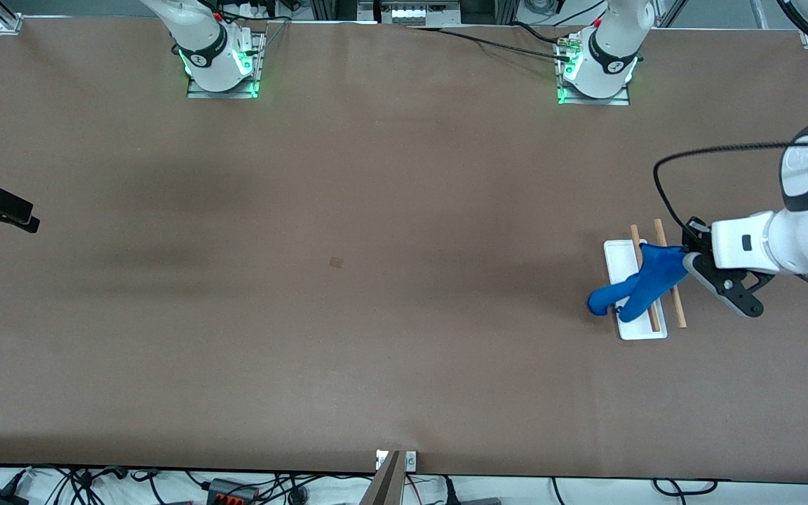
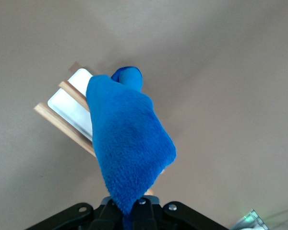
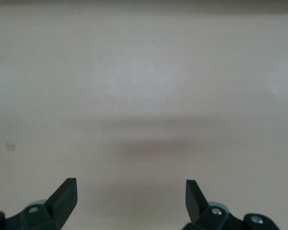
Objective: Pass towel and hang on rack
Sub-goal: 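Carry the towel with the left gripper and drape it over the rods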
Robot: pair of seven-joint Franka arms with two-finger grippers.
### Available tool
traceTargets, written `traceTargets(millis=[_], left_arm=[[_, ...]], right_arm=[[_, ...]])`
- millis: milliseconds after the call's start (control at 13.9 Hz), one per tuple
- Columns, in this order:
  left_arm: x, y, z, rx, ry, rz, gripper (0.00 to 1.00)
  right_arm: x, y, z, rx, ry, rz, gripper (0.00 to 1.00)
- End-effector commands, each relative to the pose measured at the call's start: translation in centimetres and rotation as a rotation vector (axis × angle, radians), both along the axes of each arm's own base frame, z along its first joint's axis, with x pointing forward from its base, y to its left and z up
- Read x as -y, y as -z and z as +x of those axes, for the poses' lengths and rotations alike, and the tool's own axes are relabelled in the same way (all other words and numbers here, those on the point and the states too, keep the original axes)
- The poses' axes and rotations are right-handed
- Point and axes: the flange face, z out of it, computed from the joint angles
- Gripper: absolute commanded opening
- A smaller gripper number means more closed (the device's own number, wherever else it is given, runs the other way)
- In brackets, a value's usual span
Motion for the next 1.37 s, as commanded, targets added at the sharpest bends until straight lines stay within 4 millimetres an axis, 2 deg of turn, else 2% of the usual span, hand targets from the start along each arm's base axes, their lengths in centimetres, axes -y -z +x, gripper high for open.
traceTargets(millis=[0,288,503,575,791,935,1079,1295], left_arm=[[-2.5,0.2,1.4,0.071,0.044,-0.049,0.01],[-5.4,1.3,1.4,0.079,0.087,-0.066,0.01],[-9.3,2.4,0.3,0.061,0.106,-0.082,0.01],[-10.3,2.8,-0.1,0.055,0.107,-0.087,0.0],[-13.5,3.8,-1.2,0.046,0.106,-0.104,0.0],[-15.2,4.5,-1.2,0.087,0.151,-0.117,0.0],[-16.3,6.5,-1.9,0.078,0.144,-0.126,0.0],[-17.8,8.9,-2.1,0.108,0.154,-0.151,0.01]], right_arm=[[0.0,-0.1,-1.3,-0.014,-0.016,0.014,1.0],[0.3,1.4,-4.4,-0.005,-0.005,0.018,1.0],[0.3,1.9,-6.4,-0.01,-0.011,0.019,1.0],[0.2,2.7,-6.8,-0.016,-0.011,0.021,1.0],[0.2,3.3,-7.2,0.005,-0.001,0.023,1.0],[0.0,3.0,-7.2,-0.001,-0.005,0.025,1.0],[-1.5,2.6,-6.9,0.007,-0.031,0.015,1.0],[-1.5,2.8,-7.0,-0.005,-0.021,0.019,1.0]])
